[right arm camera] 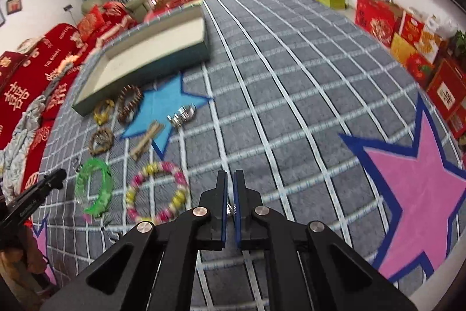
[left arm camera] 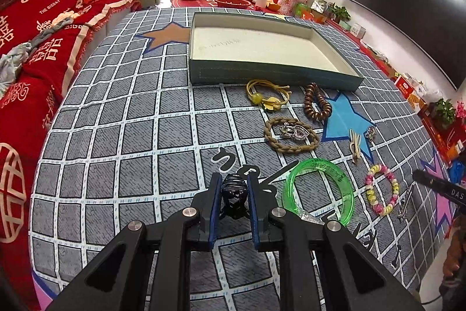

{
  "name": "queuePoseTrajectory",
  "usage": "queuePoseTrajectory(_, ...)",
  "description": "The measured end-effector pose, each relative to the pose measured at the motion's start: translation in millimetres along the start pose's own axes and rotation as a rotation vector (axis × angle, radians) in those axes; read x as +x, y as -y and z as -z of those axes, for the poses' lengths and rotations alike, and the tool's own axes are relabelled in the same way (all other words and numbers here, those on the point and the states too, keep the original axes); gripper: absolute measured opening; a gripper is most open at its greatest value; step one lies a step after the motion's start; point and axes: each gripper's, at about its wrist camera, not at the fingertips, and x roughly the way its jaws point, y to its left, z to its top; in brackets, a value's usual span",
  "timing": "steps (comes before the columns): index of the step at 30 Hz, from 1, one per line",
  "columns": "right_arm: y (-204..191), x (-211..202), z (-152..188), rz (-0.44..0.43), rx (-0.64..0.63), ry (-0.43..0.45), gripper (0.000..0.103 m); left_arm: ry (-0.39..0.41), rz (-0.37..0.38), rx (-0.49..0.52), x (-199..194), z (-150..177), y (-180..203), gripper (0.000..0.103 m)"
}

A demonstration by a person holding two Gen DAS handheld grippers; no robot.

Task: Organize jewelry
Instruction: 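Grasp the black claw clip with the left tool while the right tool grasps the silver hair clip, then carry both clips over the teal tray with both tools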

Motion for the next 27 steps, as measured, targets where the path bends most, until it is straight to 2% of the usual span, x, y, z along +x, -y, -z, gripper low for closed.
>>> queuePoseTrajectory(1,0.2,0.0,2.4,0.005,0.002,-0.017,0.008,-0.001,0.0,0.005,0.6,0.1,0.2,0.031)
queuePoseTrajectory(3,-1.2,-0.3,8.0,0.025,0.002,-0.034,0.025,-0.005,0.003,0.011,2.2,0.7,1.2,0.031)
queuePoseTrajectory(4,-2.5,-0.8,11.2,0.035,0.003,-0.036,0.042,-0.006,0.004,0.015,2.2,1.6,2.5,0.031)
queuePoseTrajectory(5,-5.0,-1.7,15.3,0.051,0.006,-0.034,0.048,-0.004,0.002,0.02,2.1,2.1,3.4,0.031)
queuePoseTrajectory(10,-11.5,-1.9,27.4,0.076,0.03,-0.033,0.048,0.003,0.007,0.028,0.3,4.4,4.7,0.031)
queuePoseTrajectory(18,-19.6,1.4,25.1,0.103,0.075,-0.037,0.046,0.032,0.002,0.037,-8.1,5.6,6.7,0.031)
queuePoseTrajectory(21,-33.7,7.8,22.8,0.163,-0.011,-0.046,0.037,0.035,0.011,0.044,-9.9,6.2,8.1,0.031)
queuePoseTrajectory(23,-41.8,9.7,25.1,0.191,-0.075,-0.049,0.018,0.038,0.013,0.044,-11.5,6.3,8.0,0.031)
queuePoseTrajectory(25,-42.7,8.7,27.5,0.189,-0.1,-0.046,0.018,0.04,0.019,0.038,-13.0,5.7,6.5,0.031)
queuePoseTrajectory(27,-39.2,6.1,28.4,0.139,-0.102,-0.041,0.018,0.041,0.02,0.034,-14.6,4.3,5.3,0.031)
